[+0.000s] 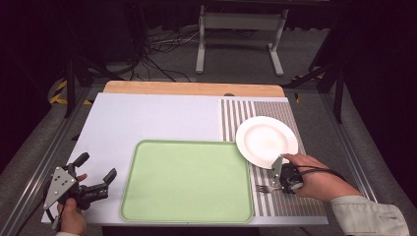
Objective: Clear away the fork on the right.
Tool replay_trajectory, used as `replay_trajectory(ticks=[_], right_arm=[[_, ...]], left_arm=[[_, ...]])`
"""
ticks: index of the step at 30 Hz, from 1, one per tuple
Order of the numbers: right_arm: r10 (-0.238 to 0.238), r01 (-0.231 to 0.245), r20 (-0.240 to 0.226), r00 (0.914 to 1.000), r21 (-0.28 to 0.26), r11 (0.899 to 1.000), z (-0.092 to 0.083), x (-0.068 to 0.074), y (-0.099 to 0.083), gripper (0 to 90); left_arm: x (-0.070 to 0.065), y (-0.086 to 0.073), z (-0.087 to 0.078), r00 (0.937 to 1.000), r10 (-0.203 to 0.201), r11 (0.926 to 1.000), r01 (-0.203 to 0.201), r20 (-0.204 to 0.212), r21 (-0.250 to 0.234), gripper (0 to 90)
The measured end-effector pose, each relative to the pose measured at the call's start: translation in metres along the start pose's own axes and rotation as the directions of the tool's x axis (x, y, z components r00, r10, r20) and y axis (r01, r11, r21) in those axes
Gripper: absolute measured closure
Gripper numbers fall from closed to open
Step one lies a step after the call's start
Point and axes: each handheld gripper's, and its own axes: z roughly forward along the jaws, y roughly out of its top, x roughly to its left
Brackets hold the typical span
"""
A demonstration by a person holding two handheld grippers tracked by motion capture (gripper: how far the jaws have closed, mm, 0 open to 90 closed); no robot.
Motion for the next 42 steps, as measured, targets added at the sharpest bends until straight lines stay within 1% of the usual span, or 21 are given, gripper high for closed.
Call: replay_trajectory(ticks=[3,5,6,8,13,16,23,28,33,39,41,42], right_arm=[[-0.032,0.032,0.005,0.9995,0.022,0.999,0.0012,-0.0014,0.001,77.7],[-0.039,0.039,-0.002,0.9992,0.036,0.999,0.0024,-0.0022,0.0015,80.7],[-0.051,0.051,-0.001,0.9987,0.058,0.997,0.004,-0.0026,0.0025,83.2],[-0.054,0.054,-0.004,0.9985,0.058,0.997,0.0043,-0.0025,0.003,83.9],[-0.082,0.082,0.0,0.9966,0.072,0.994,0.0041,-0.0015,0.0043,84.8],[-0.087,0.086,0.003,0.9962,0.069,0.994,0.0046,-0.0007,0.0046,85.0],[-0.087,0.087,0.005,0.9962,0.069,0.994,0.0041,-0.001,0.0041,85.1],[-0.073,0.072,0.004,0.9973,0.062,0.995,0.0038,-0.0007,0.0028,85.2],[-0.068,0.068,0.005,0.9977,0.055,0.996,0.0036,-0.0009,0.0017,85.3],[-0.054,0.054,0.006,0.9985,0.038,0.998,0.0022,-0.0007,0.0003,85.3],[-0.043,0.043,0.01,0.999,0.008,0.999,-0.002,-0.0007,-0.0013,85.3],[-0.038,0.038,0.012,0.9992,0.007,0.999,-0.0036,-0.0005,-0.0015,85.3]], left_arm=[[-0.0001,0.0,0.0001,1.0,-0.004,1.0,0.004,0.0,-0.002,0.4],[-0.0001,0.0,0.0,1.0,-0.003,1.0,0.003,0.001,-0.002,0.4],[-0.0001,0.0,0.0,1.0,-0.003,1.0,0.003,0.002,-0.002,0.4],[-0.0001,0.0001,-0.0001,1.0,-0.002,1.0,0.002,0.003,-0.002,0.4],[0.0002,0.0001,-0.0003,1.0,-0.005,1.0,0.005,0.003,-0.004,0.4],[0.0004,0.0002,-0.0006,1.0,-0.005,1.0,0.005,0.002,-0.003,0.4],[0.0004,0.0001,-0.0004,1.0,-0.007,1.0,0.007,0.002,-0.002,0.4],[0.0001,0.0001,-0.0003,1.0,-0.007,1.0,0.007,0.002,-0.004,0.4],[0.0006,0.0,-0.0005,1.0,-0.008,1.0,0.008,-0.001,-0.004,0.4],[0.0004,0.0001,-0.0005,1.0,-0.008,1.0,0.008,0.0,-0.002,0.4],[0.0004,0.0,-0.0004,1.0,-0.008,1.0,0.008,0.0,-0.001,0.4],[0.0004,-0.0002,-0.0003,1.0,-0.007,1.0,0.007,0.0,-0.002,0.4]])
